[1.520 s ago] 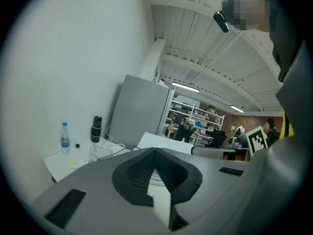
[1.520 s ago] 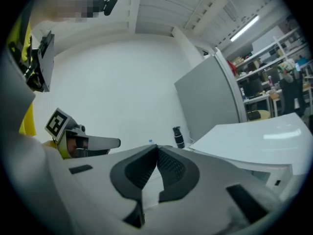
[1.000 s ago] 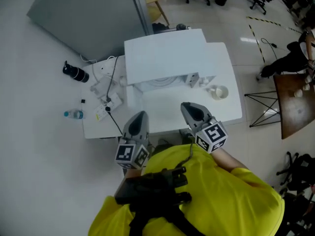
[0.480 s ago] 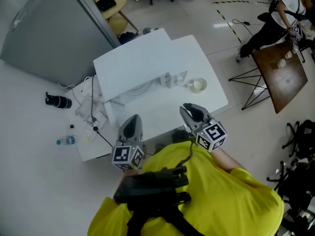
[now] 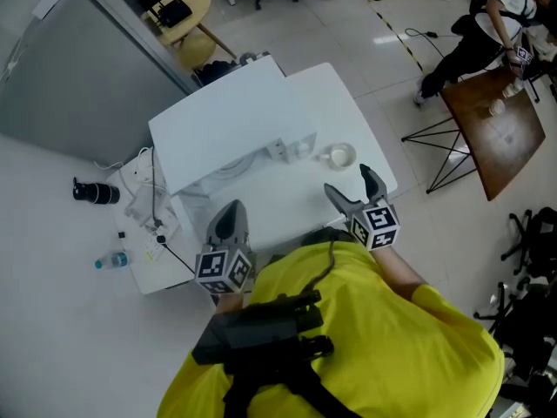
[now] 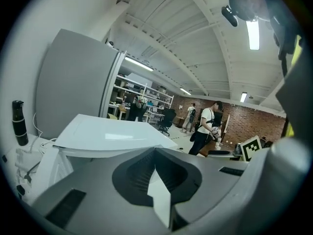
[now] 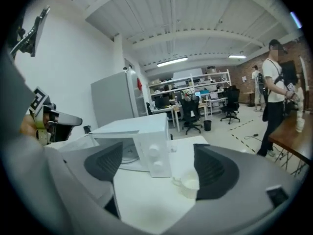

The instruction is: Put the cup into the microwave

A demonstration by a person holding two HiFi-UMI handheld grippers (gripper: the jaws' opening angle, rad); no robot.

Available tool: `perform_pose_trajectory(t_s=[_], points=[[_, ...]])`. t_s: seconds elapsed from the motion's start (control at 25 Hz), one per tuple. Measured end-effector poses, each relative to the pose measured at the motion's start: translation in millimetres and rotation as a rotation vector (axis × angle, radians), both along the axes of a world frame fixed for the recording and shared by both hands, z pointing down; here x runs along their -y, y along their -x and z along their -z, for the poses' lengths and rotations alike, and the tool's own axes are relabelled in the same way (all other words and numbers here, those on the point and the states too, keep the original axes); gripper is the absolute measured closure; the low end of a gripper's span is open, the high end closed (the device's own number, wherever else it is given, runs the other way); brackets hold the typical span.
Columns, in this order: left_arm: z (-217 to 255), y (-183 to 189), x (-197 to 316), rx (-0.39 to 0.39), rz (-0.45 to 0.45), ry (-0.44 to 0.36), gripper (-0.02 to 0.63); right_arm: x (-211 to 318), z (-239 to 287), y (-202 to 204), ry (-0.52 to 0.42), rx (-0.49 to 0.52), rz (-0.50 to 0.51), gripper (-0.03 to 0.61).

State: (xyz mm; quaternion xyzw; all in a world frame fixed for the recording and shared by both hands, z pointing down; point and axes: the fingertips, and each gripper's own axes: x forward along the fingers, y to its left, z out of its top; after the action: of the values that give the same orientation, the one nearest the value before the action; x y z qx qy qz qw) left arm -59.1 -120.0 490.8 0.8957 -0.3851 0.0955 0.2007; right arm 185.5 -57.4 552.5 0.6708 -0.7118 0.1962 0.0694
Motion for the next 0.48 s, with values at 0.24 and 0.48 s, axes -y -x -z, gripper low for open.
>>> perform_pose_trajectory(t_s=[0.24,0.48], points=[[-18,-18,-2,0.006,-0.012,0.048,0.62,6,-118,-62,0.193,-0.038,-0.122,0.08],[-34,-16,-4,0.07,0.001,0.074,0.62,21,-205,-86,0.315,-0.084,-0.138,0.08]])
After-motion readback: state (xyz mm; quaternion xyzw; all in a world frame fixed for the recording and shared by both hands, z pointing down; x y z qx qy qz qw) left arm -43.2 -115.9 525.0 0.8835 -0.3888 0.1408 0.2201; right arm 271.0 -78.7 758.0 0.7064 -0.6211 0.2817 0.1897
